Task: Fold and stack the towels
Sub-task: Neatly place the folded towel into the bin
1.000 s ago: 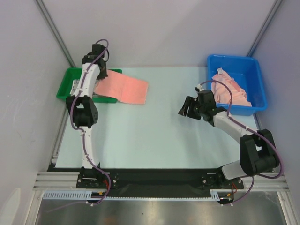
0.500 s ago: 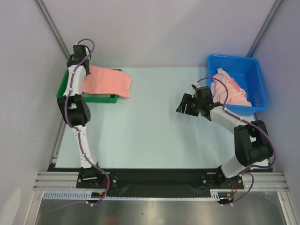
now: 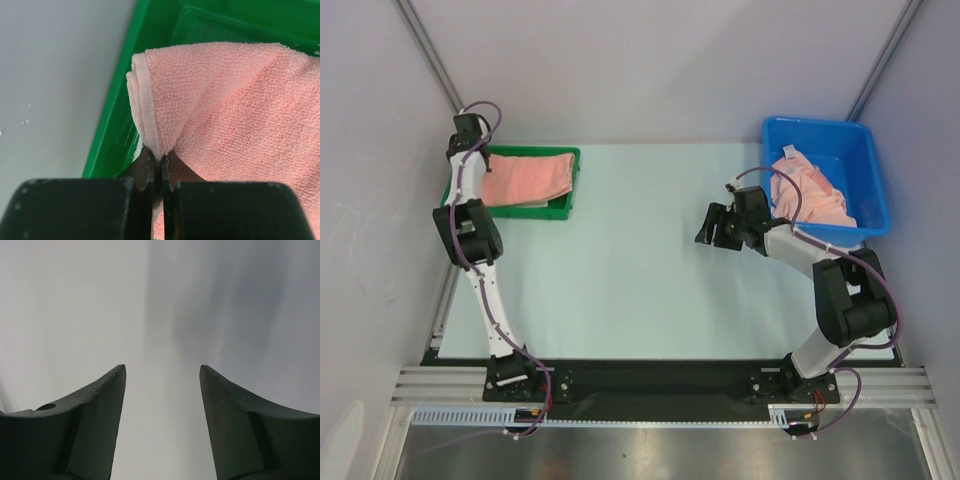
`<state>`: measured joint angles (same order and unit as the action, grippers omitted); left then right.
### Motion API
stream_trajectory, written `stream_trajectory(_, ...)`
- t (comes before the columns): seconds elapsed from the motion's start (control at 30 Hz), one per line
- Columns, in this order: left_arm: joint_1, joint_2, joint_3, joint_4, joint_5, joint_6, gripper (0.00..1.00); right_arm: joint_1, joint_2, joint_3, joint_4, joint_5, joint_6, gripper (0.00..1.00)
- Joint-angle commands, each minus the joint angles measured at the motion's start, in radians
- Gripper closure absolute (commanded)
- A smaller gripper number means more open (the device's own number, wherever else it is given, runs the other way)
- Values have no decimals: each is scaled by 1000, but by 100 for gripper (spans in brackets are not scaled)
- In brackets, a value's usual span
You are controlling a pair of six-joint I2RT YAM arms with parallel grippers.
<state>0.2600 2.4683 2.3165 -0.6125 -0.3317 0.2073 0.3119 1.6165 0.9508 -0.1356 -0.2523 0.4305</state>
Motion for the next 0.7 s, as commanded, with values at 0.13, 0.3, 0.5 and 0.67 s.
stream_trajectory(0.13,8,1,44,121,-50,29,100,-7,28,46,28,21,-24,34)
stream_trajectory(0.3,7,-20,18,209,-52,18,71,3,20,45,27,38,-26,33)
stream_trajectory(0.5,-60,-109,-48,180,-122,10,2,3,11,172,-44,65,-19,27)
stream_trajectory(0.67,-203,-296,-167,108,-142,-64,0,-36,49,515,-217,279,-2,6)
